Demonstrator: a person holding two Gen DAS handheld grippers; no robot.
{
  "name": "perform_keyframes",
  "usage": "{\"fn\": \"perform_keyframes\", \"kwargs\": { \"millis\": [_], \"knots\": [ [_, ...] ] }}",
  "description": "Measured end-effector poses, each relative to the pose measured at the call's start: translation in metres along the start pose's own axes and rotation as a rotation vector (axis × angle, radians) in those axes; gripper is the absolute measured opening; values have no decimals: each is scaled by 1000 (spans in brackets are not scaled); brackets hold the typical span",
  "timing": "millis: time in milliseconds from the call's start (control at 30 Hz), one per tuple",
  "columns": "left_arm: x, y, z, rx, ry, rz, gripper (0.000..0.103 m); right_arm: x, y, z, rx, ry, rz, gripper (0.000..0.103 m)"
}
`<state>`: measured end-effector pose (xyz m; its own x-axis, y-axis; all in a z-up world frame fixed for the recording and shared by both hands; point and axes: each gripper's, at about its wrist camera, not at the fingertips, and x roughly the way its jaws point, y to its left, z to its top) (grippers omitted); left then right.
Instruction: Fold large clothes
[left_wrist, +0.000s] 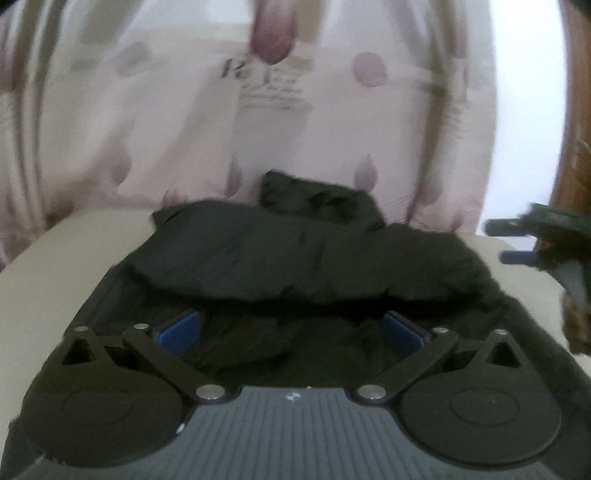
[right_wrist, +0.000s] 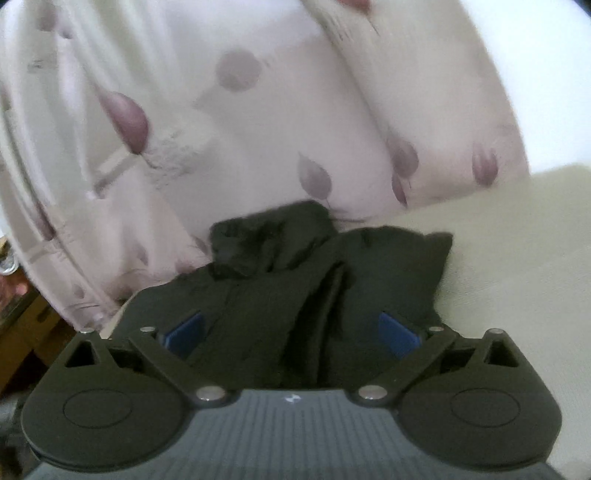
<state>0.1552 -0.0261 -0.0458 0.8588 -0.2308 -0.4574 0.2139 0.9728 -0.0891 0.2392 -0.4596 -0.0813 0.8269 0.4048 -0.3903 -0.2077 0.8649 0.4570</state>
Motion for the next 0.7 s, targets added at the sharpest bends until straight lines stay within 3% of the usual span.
{"fn": "perform_keyframes", "kwargs": {
  "millis": [67, 100, 133, 233, 367, 500, 700],
  "knots": [
    [-2, 8, -9, -4, -4, 33, 103, 30, 5, 1, -43, 48, -57, 99],
    [-1, 13, -13, -6, -4, 50, 103, 43, 8, 0, -64, 76, -66, 74],
    [-2, 17, -17, -9, -1, 62, 103, 57, 11, -1, -77, 116, -70, 34],
    [3, 31, -26, -62, 32, 79, 103, 69, 28, 0, -155, 110, -110, 21],
    [13, 48, -36, -166, 80, 64, 103, 58, 36, 15, -188, -7, -116, 17],
    [13, 49, -40, -167, 72, 62, 103, 84, 26, 0, -236, 85, -185, 17],
    [16, 47, -44, -154, 81, 59, 103, 107, 19, -13, -207, 144, -158, 18]
  ]
}}
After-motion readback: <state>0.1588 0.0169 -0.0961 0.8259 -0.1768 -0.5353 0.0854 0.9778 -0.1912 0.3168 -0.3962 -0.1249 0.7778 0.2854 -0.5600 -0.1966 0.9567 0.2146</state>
